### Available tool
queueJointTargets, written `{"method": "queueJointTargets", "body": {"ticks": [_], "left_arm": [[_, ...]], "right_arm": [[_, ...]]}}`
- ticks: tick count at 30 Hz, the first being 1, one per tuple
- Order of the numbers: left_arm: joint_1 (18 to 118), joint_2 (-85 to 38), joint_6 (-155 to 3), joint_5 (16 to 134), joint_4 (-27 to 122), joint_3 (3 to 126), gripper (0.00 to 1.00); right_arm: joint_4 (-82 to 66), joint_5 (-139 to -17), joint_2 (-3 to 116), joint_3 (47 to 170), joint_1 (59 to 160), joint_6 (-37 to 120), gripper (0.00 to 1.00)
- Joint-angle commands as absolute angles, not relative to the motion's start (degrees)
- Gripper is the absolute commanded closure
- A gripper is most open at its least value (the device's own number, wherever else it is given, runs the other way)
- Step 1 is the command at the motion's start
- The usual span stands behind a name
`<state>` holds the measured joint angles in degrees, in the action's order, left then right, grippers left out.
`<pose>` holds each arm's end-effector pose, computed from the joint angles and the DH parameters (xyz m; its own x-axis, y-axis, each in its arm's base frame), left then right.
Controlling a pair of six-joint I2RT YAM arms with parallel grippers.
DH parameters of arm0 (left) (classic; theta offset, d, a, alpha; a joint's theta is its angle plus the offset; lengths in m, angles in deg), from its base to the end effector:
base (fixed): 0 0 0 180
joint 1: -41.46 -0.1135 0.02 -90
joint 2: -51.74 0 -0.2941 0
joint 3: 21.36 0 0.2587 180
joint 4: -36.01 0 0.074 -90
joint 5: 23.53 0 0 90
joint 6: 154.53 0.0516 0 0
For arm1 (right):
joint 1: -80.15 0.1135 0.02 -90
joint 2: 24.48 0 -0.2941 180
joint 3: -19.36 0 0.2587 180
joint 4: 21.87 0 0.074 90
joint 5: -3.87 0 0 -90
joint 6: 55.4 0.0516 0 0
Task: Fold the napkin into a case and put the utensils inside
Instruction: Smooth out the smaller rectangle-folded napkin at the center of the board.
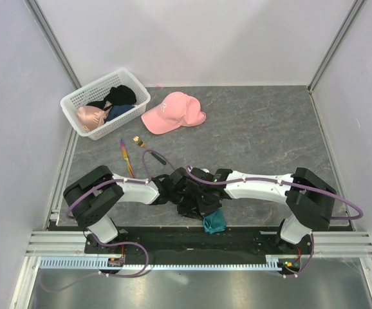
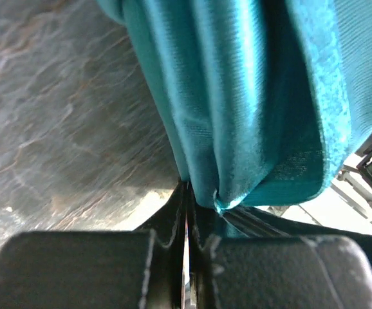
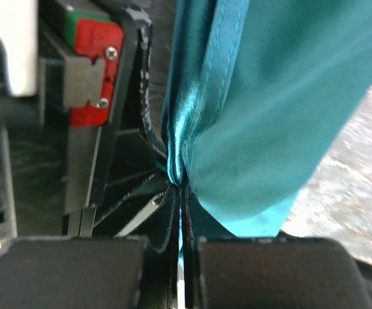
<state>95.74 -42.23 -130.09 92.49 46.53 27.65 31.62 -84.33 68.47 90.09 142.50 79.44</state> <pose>0.1519 -0.2500 0.1249 -0.9954 -0.0171 0.0946 -0.0760 0.7426 -0.6655 0.1404 0.2715 0.1877 -0.9457 -0.2864 -0.1536 -0.3132 0.9293 0.1956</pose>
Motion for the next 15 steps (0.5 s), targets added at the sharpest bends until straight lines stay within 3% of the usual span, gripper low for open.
{"method": "queueJointTargets", "body": {"ticks": [1,5,9,13,15], "left_arm": [[96.6,-38.2,-131.1,90.2,46.6,27.0,0.93],[95.3,-32.0,-129.4,89.1,53.0,26.4,0.81],[89.0,-26.3,-127.1,89.3,57.0,25.6,0.80],[83.8,-24.1,-124.4,90.7,57.3,27.2,0.80],[82.2,-26.5,-123.7,91.6,56.7,29.6,0.80]], "right_arm": [[27.9,-83.8,69.8,86.5,141.8,80.5,1.00],[27.8,-84.4,68.2,86.0,141.2,80.1,1.00],[27.8,-84.1,66.7,85.0,140.8,80.4,1.00],[27.1,-83.2,64.1,84.4,140.8,80.2,0.83],[27.0,-83.2,63.3,84.4,140.8,80.3,0.81]]}}
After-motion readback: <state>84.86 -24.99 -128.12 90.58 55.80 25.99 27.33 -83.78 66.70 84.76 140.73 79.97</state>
